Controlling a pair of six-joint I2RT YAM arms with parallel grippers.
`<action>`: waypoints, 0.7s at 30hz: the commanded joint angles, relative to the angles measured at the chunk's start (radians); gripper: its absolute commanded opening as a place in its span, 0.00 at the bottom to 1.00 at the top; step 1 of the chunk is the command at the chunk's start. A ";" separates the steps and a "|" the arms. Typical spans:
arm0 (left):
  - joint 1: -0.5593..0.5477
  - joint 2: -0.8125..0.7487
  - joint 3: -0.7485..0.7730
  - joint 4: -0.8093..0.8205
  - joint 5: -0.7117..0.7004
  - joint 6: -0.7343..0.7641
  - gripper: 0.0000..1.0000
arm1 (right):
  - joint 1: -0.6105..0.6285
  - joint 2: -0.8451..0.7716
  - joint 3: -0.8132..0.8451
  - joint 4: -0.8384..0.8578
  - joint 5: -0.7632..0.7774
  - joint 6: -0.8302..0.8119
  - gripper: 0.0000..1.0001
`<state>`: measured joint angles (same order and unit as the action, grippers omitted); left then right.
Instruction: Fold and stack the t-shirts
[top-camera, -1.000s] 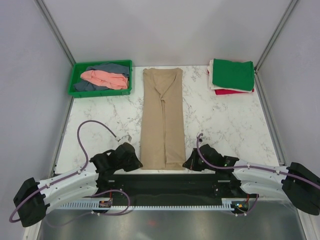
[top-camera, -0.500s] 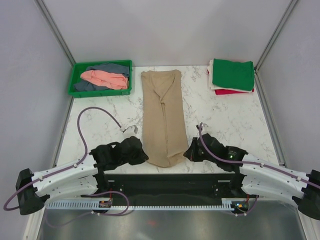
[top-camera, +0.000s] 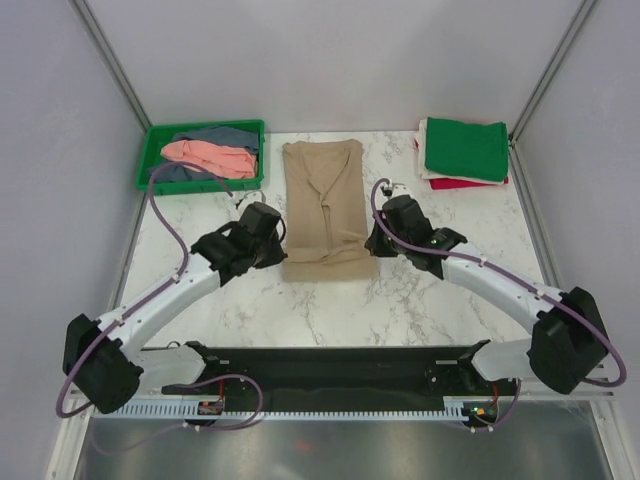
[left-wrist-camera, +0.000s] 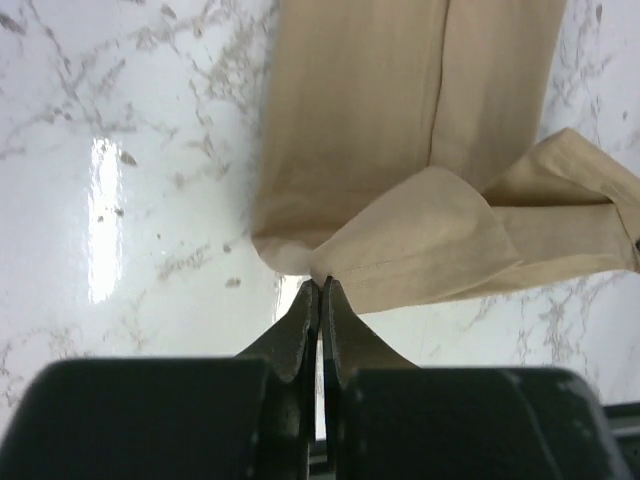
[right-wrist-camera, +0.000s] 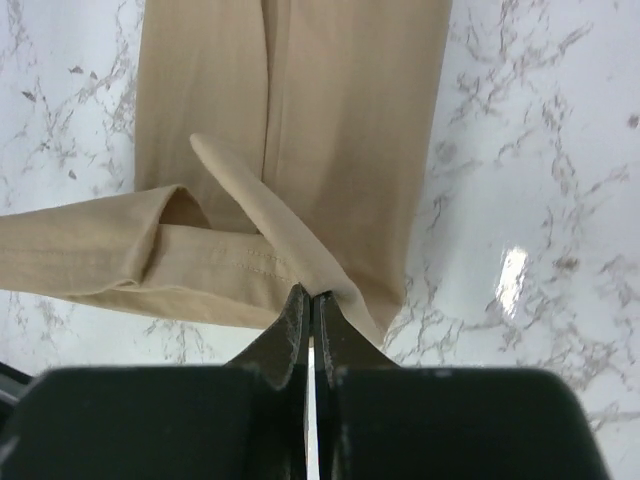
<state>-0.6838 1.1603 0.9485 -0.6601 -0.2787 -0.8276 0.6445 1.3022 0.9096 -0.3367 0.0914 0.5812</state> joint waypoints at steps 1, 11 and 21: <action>0.104 0.085 0.091 0.092 0.064 0.163 0.02 | -0.049 0.077 0.098 0.057 -0.048 -0.099 0.00; 0.251 0.357 0.233 0.188 0.191 0.258 0.02 | -0.167 0.319 0.259 0.142 -0.182 -0.147 0.00; 0.306 0.593 0.407 0.203 0.226 0.312 0.02 | -0.224 0.477 0.342 0.211 -0.274 -0.129 0.00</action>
<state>-0.3901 1.7012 1.2968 -0.4938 -0.0704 -0.5743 0.4313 1.7485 1.2037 -0.1864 -0.1440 0.4480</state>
